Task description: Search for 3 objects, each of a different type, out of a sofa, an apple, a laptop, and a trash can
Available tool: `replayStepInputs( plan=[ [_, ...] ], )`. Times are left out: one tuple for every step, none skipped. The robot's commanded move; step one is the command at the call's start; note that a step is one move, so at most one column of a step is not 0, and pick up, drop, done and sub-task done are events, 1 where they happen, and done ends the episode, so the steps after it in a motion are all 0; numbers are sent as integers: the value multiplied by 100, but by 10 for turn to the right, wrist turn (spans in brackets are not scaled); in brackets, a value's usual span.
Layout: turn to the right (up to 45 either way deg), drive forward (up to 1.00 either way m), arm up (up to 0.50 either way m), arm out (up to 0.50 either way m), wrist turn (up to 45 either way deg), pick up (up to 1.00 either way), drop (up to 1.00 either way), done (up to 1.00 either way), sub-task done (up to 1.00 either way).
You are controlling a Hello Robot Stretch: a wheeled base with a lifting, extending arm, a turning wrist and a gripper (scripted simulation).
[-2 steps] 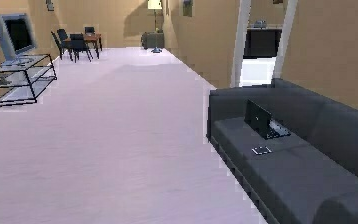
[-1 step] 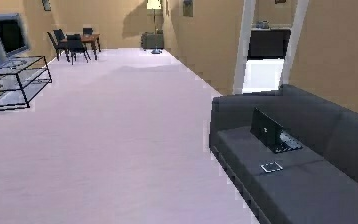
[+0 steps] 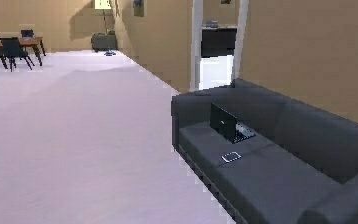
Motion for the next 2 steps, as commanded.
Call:
replayStepInputs(
  plan=[
    [0,50,0,0,0,0,0,0,0],
    [210,0,0,0,0,0,0,0,0]
  ],
)
